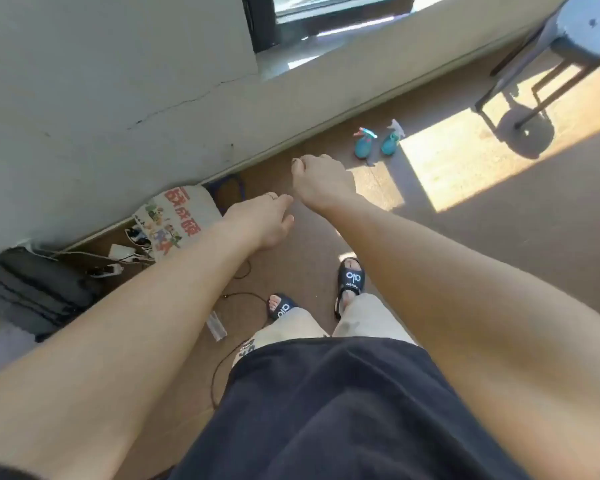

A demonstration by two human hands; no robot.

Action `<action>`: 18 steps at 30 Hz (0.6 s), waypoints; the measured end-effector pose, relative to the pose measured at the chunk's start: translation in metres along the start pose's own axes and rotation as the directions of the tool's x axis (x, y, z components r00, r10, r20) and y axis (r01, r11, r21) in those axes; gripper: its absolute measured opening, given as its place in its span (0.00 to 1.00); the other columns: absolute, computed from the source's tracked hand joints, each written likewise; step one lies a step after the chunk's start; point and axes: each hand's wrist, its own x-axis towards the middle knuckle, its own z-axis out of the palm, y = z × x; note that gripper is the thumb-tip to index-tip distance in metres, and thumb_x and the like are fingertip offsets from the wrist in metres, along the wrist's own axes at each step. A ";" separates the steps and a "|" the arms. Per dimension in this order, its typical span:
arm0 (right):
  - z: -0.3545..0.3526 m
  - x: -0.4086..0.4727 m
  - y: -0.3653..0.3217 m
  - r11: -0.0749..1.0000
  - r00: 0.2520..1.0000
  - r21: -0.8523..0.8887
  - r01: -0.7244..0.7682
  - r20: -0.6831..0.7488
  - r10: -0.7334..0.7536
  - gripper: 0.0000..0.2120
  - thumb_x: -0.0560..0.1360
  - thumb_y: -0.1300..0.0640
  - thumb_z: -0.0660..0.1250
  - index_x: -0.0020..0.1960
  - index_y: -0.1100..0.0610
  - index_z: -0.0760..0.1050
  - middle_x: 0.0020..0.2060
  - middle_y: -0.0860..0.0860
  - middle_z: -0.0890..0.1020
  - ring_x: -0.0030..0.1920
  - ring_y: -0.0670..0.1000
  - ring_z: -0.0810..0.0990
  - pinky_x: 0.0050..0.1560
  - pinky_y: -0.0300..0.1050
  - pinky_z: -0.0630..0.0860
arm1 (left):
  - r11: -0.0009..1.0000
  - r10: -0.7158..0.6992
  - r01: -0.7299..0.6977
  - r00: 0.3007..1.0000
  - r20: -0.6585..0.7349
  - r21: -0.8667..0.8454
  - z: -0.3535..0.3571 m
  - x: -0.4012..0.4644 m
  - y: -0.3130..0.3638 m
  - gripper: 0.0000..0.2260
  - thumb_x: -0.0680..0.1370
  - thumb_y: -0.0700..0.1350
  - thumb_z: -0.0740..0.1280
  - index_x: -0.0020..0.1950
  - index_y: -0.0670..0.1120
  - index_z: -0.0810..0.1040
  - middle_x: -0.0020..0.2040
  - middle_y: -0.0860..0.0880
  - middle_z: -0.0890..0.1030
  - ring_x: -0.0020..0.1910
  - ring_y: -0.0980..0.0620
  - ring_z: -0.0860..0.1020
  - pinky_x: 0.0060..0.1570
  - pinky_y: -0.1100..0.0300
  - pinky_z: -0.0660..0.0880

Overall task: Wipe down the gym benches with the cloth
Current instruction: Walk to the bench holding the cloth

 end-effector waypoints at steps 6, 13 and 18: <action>-0.009 -0.018 0.082 0.986 0.986 0.002 -0.164 -0.012 0.164 0.23 0.85 0.49 0.47 0.67 0.55 0.76 0.64 0.59 0.78 0.65 0.62 0.74 0.63 0.56 0.68 | 0.987 0.094 -0.104 0.992 0.085 0.123 0.005 0.005 0.067 0.24 0.86 0.53 0.52 0.82 0.51 0.58 0.80 0.47 0.64 0.75 0.43 0.69 0.64 0.47 0.70; -0.042 -0.058 0.207 0.932 0.936 0.110 -0.346 -0.024 0.350 0.23 0.85 0.49 0.46 0.70 0.55 0.73 0.68 0.58 0.76 0.68 0.61 0.72 0.66 0.56 0.66 | 0.946 0.195 -0.229 0.967 0.161 0.227 0.014 0.024 0.177 0.23 0.86 0.52 0.52 0.82 0.51 0.58 0.79 0.46 0.65 0.74 0.43 0.69 0.65 0.47 0.69; -0.071 -0.094 0.304 0.828 0.844 0.231 -0.511 -0.044 0.534 0.24 0.86 0.49 0.46 0.72 0.56 0.72 0.70 0.60 0.74 0.70 0.61 0.70 0.68 0.56 0.65 | 0.876 0.334 -0.378 0.924 0.187 0.300 0.020 0.044 0.270 0.23 0.86 0.54 0.52 0.81 0.51 0.61 0.78 0.45 0.66 0.74 0.41 0.69 0.67 0.46 0.70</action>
